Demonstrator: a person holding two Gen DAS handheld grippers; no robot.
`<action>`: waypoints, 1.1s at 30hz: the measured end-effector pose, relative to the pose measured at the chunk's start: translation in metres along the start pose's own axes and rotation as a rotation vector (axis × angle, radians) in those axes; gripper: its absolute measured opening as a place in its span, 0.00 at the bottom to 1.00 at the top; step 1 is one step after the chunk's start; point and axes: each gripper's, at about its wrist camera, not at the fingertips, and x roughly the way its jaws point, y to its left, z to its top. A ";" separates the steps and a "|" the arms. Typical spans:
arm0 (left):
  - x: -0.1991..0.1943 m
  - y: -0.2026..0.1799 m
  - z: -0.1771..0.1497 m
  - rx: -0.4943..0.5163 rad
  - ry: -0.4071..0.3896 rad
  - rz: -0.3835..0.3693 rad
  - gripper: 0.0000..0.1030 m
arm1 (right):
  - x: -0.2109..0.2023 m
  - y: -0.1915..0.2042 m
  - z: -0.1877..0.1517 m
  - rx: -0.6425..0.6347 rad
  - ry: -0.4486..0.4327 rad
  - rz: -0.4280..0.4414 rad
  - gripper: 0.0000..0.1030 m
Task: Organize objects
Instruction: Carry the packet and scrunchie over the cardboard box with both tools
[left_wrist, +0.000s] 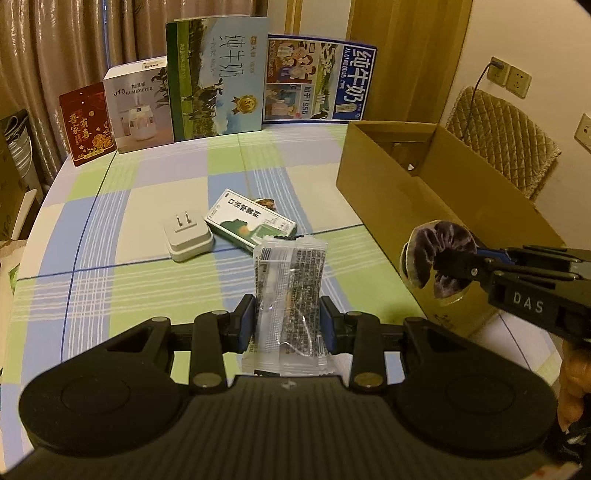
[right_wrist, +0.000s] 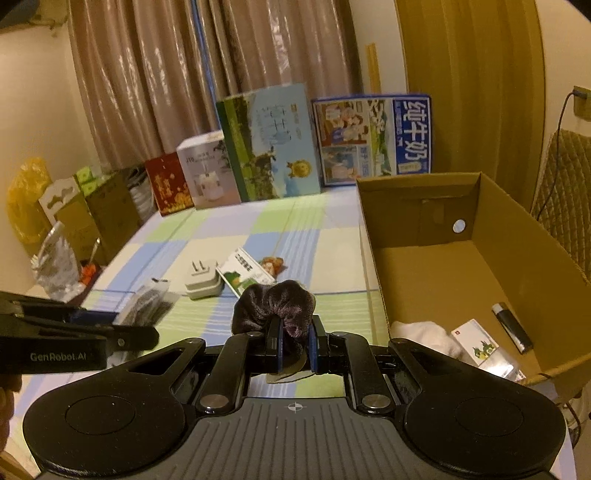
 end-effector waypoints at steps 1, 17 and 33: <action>-0.003 -0.002 -0.002 -0.004 -0.005 -0.003 0.30 | -0.003 0.001 -0.001 -0.008 -0.007 -0.001 0.10; -0.026 -0.043 -0.009 0.033 -0.064 -0.056 0.30 | -0.031 -0.008 -0.013 -0.008 -0.029 -0.065 0.10; -0.017 -0.117 0.013 0.101 -0.097 -0.195 0.30 | -0.096 -0.084 0.020 0.176 -0.091 -0.149 0.10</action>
